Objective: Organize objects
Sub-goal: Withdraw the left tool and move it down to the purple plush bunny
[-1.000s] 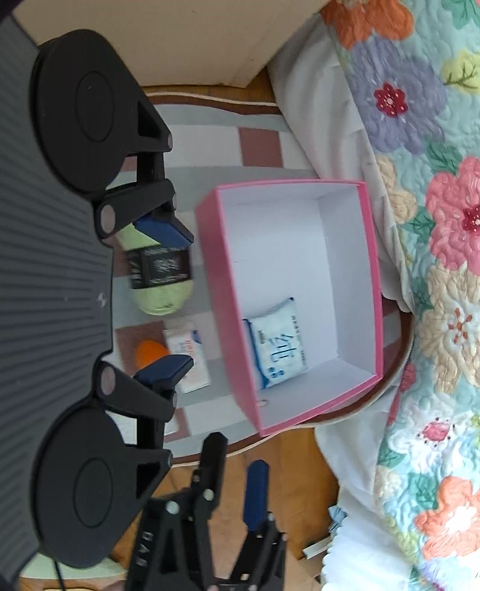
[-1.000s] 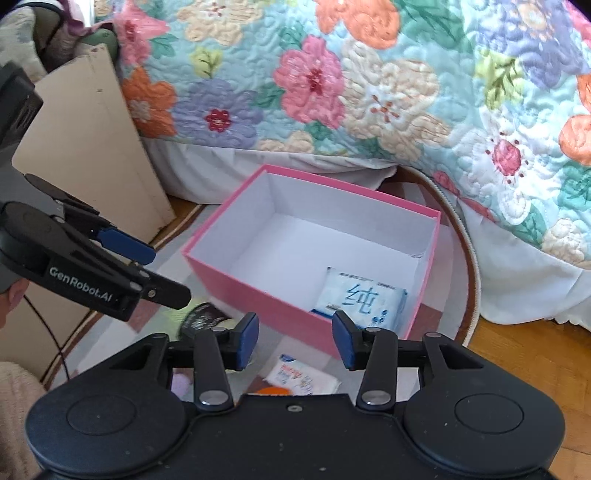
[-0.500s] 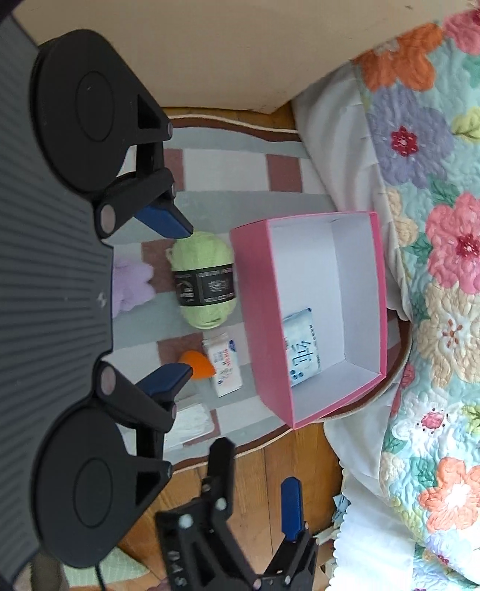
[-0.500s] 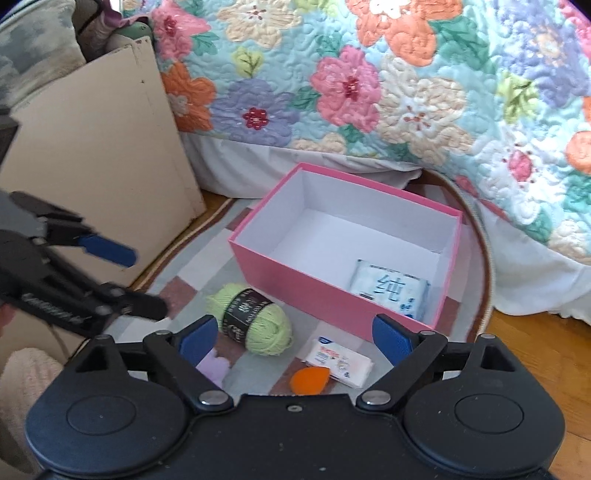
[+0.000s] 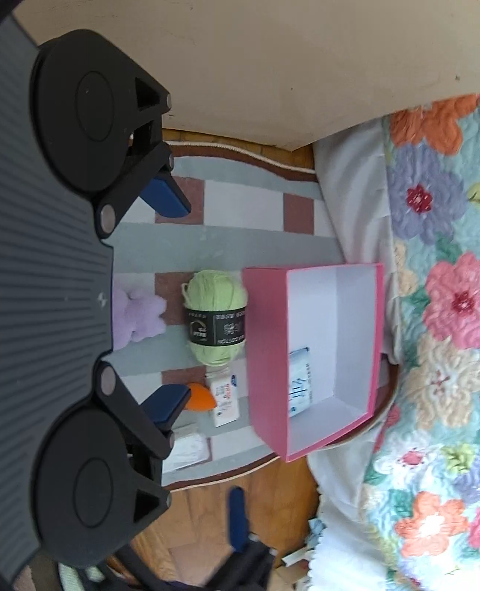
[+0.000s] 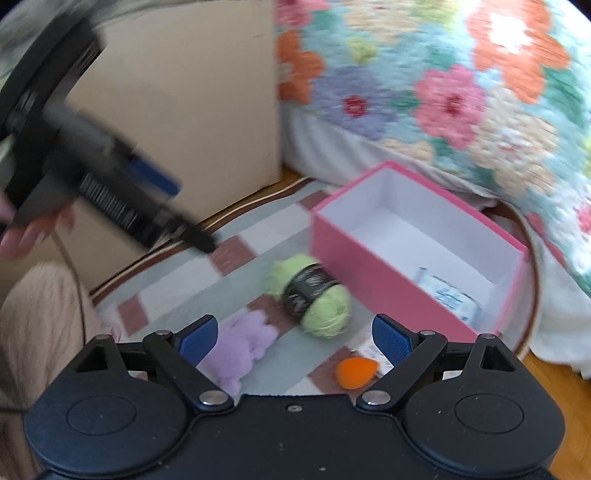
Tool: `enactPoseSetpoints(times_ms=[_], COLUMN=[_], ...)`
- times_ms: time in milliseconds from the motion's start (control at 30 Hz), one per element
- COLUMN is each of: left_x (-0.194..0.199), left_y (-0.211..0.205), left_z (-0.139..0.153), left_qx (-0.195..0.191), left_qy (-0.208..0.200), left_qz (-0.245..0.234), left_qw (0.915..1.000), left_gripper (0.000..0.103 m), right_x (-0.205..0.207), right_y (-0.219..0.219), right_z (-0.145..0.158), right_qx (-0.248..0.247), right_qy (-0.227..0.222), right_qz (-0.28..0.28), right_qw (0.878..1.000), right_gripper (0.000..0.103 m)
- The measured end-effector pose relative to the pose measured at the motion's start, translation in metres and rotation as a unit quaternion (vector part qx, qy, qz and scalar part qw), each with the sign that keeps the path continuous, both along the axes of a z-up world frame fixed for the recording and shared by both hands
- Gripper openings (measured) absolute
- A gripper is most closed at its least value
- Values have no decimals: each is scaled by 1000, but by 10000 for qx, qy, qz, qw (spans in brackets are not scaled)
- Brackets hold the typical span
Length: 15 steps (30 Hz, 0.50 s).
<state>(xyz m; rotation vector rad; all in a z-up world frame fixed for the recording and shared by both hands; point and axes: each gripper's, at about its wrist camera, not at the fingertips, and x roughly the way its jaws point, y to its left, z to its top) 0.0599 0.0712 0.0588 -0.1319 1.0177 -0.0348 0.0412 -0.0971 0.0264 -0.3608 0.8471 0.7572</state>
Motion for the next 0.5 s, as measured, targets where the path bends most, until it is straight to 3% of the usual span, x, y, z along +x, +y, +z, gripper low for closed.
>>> enactPoseSetpoints(times_ms=[167,400,500], left_x=[-4,-2,3], left_y=[-2,-14,-11], left_z=[-8,-35,-49], left_qx=[163,253,69], left_qy=[-74,31,156], left_qz=[-66,-276,-211], left_qw=[9998,9993,9996], left_gripper=[98,98,98], right_x=[-9,-13,-14], right_y=[15,31,35], right_z=[-10,-44,-60], right_qx=[82,-13,69], right_qy=[-11,-145,-78], right_qz=[438,386,344], right_qw=[9990,9991,9994], right_gripper=[93,93,93])
